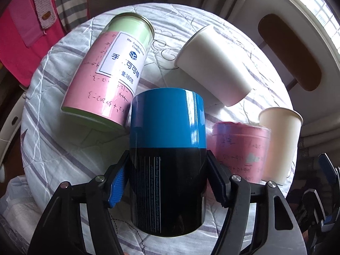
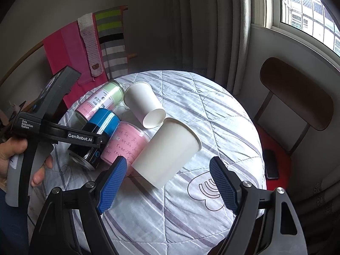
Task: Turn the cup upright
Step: 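Close the left gripper around the body of the blue-and-black cup, then lift the cup with the left gripper and bring it toward the right gripper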
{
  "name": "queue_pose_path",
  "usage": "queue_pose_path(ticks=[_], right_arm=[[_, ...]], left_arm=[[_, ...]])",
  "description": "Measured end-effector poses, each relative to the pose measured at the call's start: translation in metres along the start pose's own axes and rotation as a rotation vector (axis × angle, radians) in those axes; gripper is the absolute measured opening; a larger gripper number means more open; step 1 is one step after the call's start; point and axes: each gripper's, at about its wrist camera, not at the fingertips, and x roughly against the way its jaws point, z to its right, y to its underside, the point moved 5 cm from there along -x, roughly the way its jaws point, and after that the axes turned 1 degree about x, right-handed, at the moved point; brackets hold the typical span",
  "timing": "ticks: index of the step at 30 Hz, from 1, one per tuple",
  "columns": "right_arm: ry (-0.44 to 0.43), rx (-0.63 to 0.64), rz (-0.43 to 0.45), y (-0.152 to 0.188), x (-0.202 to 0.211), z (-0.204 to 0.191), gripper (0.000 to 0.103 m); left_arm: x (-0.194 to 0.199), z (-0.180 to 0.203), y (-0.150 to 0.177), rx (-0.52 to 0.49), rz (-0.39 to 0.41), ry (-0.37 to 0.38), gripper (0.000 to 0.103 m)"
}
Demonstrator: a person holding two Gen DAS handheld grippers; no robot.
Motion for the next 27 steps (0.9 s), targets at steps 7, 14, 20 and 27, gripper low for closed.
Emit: queue_pose_path(ticks=[7,14,20,27], right_arm=[[0.003,-0.004,0.005,-0.002,0.001,-0.002,0.081],[0.006,-0.001,0.008,-0.002,0.006,-0.006,0.081],[0.029,-0.010,0.028,-0.005,0.015,0.005,0.081],[0.072,-0.020,0.067,-0.025,0.019,0.038,0.081]], left_arm=[[0.019,0.004,0.008,-0.031,0.039,0.015,0.068],[0.043,0.004,0.018,-0.087,0.054,-0.011,0.068],[0.066,0.016,0.003,-0.142,0.073,-0.015,0.068],[0.083,0.073,-0.042,-0.238,0.109,0.007,0.068]])
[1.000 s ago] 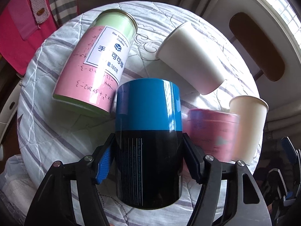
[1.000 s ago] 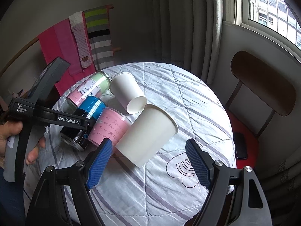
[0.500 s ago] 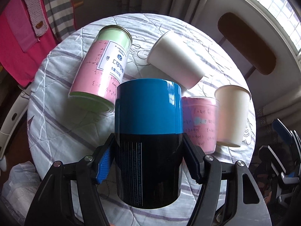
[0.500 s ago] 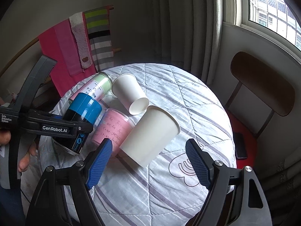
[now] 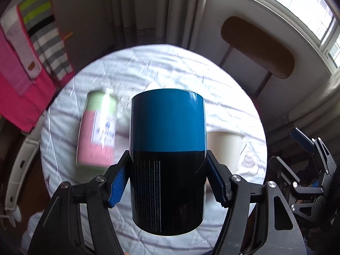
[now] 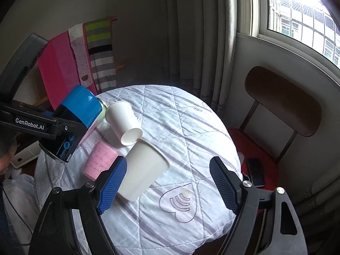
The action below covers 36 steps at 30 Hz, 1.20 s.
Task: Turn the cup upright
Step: 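Lift the cup with the left gripper and bring it toward the right gripper, then grasp the cup with the right gripper while the left gripper releases it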
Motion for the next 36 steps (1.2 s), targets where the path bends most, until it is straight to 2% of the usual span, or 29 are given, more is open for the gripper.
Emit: queue_pose_path(ticks=[6,11,15,20,23,26,30,36], right_arm=[[0.026,-0.021,0.030,-0.024,-0.013,0.036,0.081],[0.060,-0.023,0.024,-0.043,-0.038,0.061,0.081],[0.080,-0.019,-0.001,-0.047,-0.057,0.075,0.081],[0.068,-0.020,-0.042,-0.047,-0.076,0.079,0.081],[0.062,-0.017,-0.063,-0.051,-0.086,0.084,0.081],[0.059,-0.012,-0.076,-0.053,-0.091,0.084,0.081],[0.042,-0.002,-0.085,-0.055,-0.093,0.081,0.081],[-0.027,0.001,-0.105,-0.062,-0.097,0.076,0.081]], left_arm=[[-0.036,0.033,-0.068,0.031,-0.023,0.044,0.068],[-0.085,0.028,-0.113,0.160,-0.056,0.057,0.068],[-0.128,0.019,-0.132,0.276,-0.108,0.066,0.068],[-0.176,0.001,-0.137,0.388,-0.184,0.019,0.068],[-0.196,-0.003,-0.136,0.406,-0.226,0.025,0.068],[-0.198,-0.003,-0.135,0.426,-0.233,0.010,0.069],[-0.191,0.002,-0.131,0.448,-0.229,0.041,0.085],[-0.157,0.007,-0.120,0.424,-0.187,0.083,0.088]])
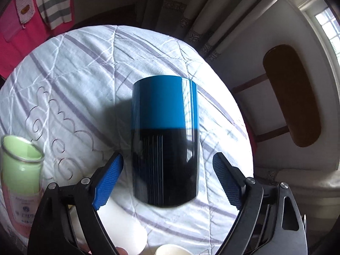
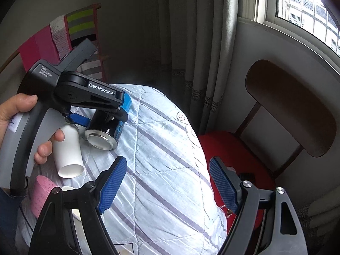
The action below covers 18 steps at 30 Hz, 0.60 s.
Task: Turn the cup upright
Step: 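Grasp the cup with the right gripper while the left gripper releases it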
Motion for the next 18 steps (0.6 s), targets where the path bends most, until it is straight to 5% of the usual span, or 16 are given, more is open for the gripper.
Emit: queue_pose_path(ticks=[7,13,18], right_arm=[[-0.110,-0.025,-0.082,-0.025,-0.003,-0.005,0.081],[-0.279,-0.080,-0.268,-0.064,-0.034,-0.016,0.081],[-0.295,-0.105,-0.415,-0.087,-0.066,-0.032,0.081]], left_arm=[[0.048,-0.014,0.034,-0.026,0.054,0.101,0.090],[0.089,-0.032,0.063,-0.060,0.113,0.231,0.093],[0.125,-0.063,0.087,-0.090,0.229,0.165,0.096]])
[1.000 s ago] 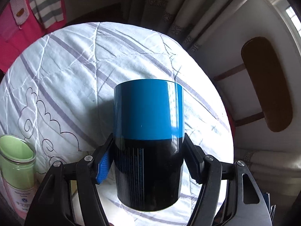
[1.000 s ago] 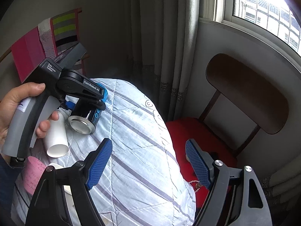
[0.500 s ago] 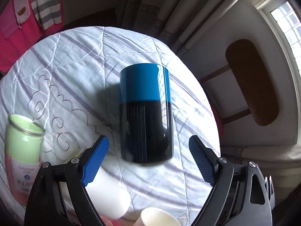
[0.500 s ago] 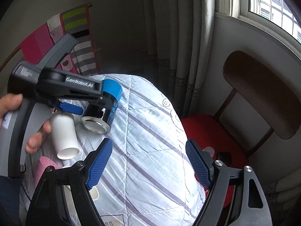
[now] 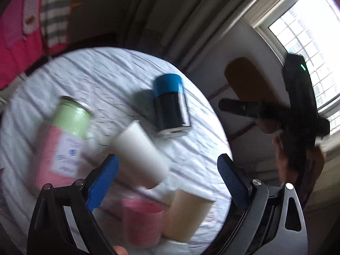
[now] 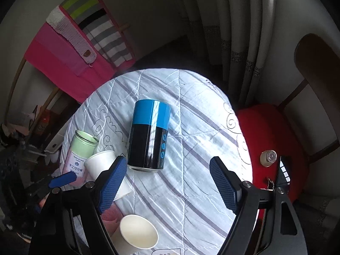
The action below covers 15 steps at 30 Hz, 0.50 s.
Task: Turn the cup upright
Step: 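Grasp the cup with the right gripper while the left gripper releases it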
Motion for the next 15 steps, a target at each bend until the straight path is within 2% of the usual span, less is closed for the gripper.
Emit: queue_pose_path(ticks=[1,3,5,8,11,15], right_arm=[[-0.029,-0.004,-0.035,-0.007,-0.008,-0.003,0.081],[-0.065,-0.020,-0.118,-0.018,-0.028,-0.008,0.081],[-0.044,-0.037,-0.161,-0.026,-0.045,-0.010,0.081],[-0.030,-0.056,-0.202,-0.036,-0.069,-0.013,0.081],[-0.016,-0.083,-0.221,-0.048,-0.082,-0.012,0.081],[-0.002,-0.083,-0.300,-0.055,-0.095,-0.013,0.081]], left_arm=[[0.009,-0.005,0.003,-0.017,0.037,-0.032,0.098],[0.028,-0.022,0.008,-0.058,0.110,-0.154,0.099],[0.038,-0.035,0.016,-0.098,0.157,-0.255,0.099],[0.038,-0.050,0.023,-0.106,0.198,-0.319,0.099],[0.030,-0.059,0.027,-0.123,0.185,-0.344,0.099],[0.025,-0.069,0.033,-0.147,0.179,-0.397,0.099]])
